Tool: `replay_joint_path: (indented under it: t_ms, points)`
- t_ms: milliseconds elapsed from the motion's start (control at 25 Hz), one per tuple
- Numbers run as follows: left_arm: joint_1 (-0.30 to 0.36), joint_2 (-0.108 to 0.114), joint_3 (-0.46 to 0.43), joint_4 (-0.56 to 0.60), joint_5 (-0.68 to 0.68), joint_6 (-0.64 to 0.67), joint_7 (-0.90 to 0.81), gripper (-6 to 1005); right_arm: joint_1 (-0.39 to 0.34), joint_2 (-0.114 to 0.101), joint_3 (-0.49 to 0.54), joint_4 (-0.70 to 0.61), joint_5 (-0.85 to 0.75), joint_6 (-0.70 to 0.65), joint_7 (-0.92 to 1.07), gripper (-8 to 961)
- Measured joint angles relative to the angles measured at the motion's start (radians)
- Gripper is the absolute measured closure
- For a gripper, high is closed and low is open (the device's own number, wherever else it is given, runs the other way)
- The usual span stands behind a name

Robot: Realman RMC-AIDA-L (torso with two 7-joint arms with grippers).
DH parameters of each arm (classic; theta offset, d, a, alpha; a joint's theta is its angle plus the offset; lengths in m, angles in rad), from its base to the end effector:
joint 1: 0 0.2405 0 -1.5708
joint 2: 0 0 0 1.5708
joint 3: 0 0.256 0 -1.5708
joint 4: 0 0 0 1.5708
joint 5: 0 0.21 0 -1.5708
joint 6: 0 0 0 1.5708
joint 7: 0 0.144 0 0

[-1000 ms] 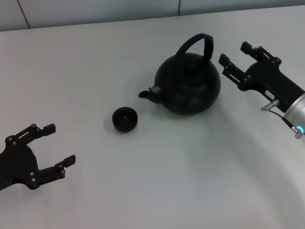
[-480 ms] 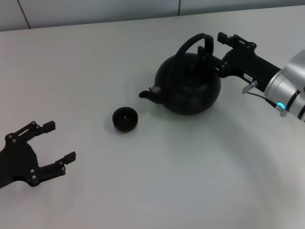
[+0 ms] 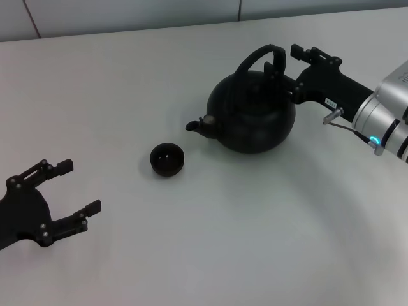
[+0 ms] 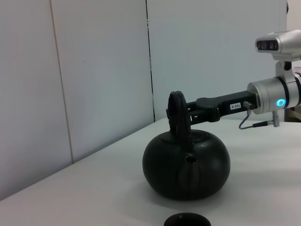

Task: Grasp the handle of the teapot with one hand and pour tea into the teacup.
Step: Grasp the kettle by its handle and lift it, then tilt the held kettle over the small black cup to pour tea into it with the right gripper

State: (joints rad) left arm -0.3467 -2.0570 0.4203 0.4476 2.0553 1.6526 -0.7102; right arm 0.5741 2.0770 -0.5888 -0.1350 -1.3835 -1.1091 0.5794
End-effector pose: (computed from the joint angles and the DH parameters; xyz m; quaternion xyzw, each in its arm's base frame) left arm -0.3301 0.2536 -0.0013 -0.9299 -0.0848 -0.2616 0.2441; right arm 0.3015 0.3606 -0.0312 -0.8318 0.2034 0.2752 0.4370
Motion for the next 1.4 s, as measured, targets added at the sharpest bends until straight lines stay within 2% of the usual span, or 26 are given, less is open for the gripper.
replay_joint_path:
  t_ms: [160,560,800,960,1200,1400]
  points:
    - [0.0,0.0,0.0,0.001,0.0,-0.001,0.0,133,-0.004,0.0,0.0,0.0,0.0,-0.003,0.0,279]
    - [-0.006,0.0,0.0,-0.001,0.0,-0.002,0.0,133,-0.004,0.001,-0.011,0.002,0.0,-0.007,0.0,409]
    - [-0.008,0.0,0.0,-0.001,-0.008,-0.002,0.0,133,0.005,0.002,-0.036,0.0,0.0,-0.007,0.001,626]
    - [-0.007,0.0,0.0,-0.001,-0.01,-0.002,0.0,133,0.004,0.005,-0.021,0.0,0.012,-0.028,0.0,816]
    - [-0.001,0.0,0.0,0.001,-0.011,-0.002,0.0,133,-0.008,0.002,0.002,-0.003,0.019,-0.07,0.0,882]
    - [0.0,0.0,0.0,0.002,-0.011,-0.002,0.0,133,-0.01,0.002,-0.003,-0.003,0.02,-0.069,0.0,882]
